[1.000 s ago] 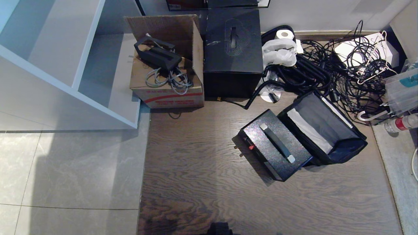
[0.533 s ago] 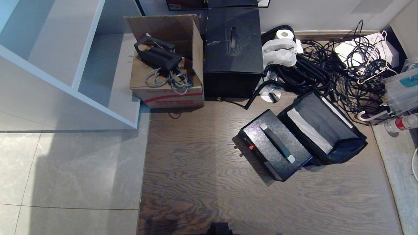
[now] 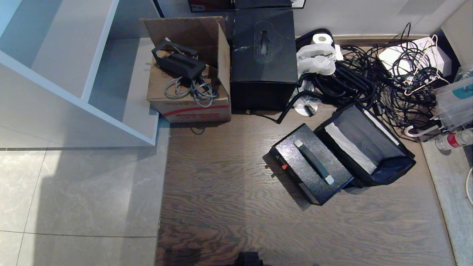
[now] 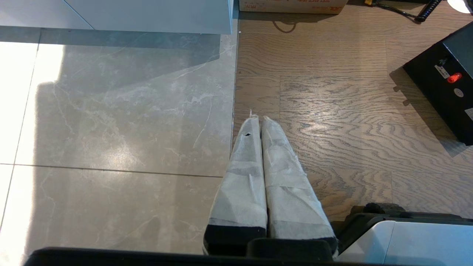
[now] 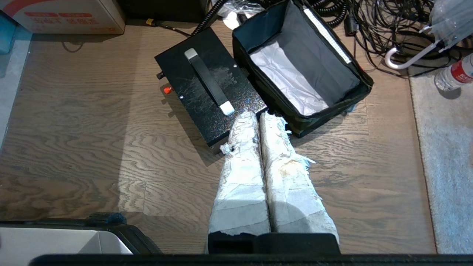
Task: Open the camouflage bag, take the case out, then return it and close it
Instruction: Grip the handle again
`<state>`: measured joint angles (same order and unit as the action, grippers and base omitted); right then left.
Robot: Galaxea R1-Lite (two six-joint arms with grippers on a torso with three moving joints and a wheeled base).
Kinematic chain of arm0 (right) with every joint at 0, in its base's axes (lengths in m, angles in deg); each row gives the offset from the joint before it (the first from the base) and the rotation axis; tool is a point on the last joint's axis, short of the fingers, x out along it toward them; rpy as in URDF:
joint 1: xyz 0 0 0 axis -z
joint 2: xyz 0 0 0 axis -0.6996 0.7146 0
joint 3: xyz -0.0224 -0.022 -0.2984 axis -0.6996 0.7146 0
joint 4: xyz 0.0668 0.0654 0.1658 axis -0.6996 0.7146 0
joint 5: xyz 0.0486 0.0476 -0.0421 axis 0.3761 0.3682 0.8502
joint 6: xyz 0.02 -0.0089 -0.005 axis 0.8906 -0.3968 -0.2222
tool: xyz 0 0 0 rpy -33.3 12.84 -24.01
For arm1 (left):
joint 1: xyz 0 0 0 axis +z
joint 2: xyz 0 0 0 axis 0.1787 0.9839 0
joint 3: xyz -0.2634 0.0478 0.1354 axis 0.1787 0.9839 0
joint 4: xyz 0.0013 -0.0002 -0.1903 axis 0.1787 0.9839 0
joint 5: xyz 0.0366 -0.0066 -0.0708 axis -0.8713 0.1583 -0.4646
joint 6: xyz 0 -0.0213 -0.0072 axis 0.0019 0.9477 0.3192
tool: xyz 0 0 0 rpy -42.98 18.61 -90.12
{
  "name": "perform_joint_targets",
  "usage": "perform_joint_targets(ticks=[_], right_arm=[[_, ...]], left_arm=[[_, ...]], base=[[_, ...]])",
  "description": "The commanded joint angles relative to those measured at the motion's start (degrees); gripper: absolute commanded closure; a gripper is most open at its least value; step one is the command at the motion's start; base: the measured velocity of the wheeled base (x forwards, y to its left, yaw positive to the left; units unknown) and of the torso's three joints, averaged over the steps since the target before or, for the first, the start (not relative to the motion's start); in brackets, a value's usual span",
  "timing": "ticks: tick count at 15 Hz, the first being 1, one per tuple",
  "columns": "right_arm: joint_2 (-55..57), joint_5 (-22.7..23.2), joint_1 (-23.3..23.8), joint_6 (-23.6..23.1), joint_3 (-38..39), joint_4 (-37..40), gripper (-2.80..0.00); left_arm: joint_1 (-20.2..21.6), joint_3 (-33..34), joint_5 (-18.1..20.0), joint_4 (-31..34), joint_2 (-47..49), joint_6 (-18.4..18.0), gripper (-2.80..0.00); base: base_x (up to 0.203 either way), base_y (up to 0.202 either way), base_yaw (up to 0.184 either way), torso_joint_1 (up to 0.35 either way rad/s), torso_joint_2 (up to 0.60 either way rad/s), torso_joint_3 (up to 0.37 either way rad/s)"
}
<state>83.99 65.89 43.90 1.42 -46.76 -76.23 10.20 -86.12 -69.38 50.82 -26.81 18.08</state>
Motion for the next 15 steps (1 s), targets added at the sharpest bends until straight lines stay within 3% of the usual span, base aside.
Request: perform_joint_targets(ticks=[1,15], right_arm=[[0.1,0.0,0.0,-0.1,2.3,-0.1,0.00],[0.1,0.0,0.0,-0.1,2.3,-0.1,0.00]], left_arm=[[0.0,0.0,0.0,0.0,0.0,0.0,0.00],[0.0,0.0,0.0,0.0,0.0,0.0,0.00]], base=[[0.000,0.000,0.000,0.000,0.00,0.000],[0.000,0.000,0.000,0.000,0.00,0.000]])
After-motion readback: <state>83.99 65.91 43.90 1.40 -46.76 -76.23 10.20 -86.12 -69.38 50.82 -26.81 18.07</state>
